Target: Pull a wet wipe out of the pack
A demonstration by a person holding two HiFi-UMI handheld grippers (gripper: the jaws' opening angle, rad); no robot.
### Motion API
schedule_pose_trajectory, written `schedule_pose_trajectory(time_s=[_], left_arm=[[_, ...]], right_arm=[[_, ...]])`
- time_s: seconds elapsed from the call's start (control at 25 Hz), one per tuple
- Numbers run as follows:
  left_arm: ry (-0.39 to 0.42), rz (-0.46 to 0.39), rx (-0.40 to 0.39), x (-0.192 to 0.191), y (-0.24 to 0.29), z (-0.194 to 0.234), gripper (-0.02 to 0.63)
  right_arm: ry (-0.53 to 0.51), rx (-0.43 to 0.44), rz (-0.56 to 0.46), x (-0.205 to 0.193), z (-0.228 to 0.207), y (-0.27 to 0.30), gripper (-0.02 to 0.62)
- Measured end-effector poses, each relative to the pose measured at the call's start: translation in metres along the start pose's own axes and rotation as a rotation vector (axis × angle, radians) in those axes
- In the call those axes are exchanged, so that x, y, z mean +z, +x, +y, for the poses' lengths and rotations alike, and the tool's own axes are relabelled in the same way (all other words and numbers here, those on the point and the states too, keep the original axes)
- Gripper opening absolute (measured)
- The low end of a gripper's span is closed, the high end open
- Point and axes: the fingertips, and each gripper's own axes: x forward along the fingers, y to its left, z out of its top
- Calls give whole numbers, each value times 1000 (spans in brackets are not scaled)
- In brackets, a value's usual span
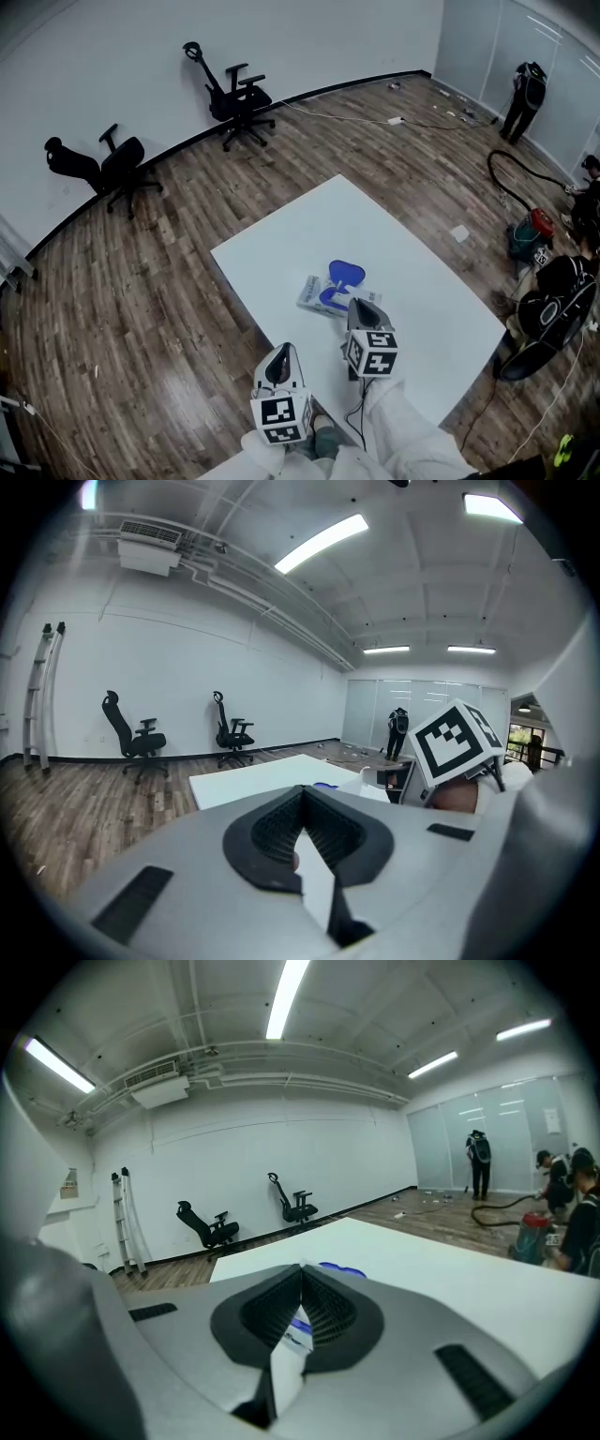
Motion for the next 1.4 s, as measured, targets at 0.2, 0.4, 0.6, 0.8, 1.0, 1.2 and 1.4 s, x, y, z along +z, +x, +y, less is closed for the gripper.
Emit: schedule_pose_trajectory(time_s=[0.2, 0.4, 0.6, 0.8, 1.0, 1.2, 1.4], left_arm=[[-4, -11, -13, 3, -5, -8, 0], [1, -28, -25, 10, -10, -12, 0], [-5, -37, -40, 11, -22, -19, 0], [0, -44, -64, 9, -28, -28, 0], [11, -47, -95, 7, -33, -44, 0], [33, -56, -135, 9, -37, -55, 0], [47, -43, -170, 3, -35, -69, 0]], right_arm=[[1, -3, -30, 12, -2, -12, 11], [0, 1, -62, 25, 1, -24, 11], [1, 10, -93, 34, 7, -44, 11], [19, 11, -115, 37, 6, -64, 11], [24, 7, -139, 37, 3, -87, 11], [37, -2, -156, 33, 6, -111, 11], [58, -8, -160, 24, 6, -130, 11]])
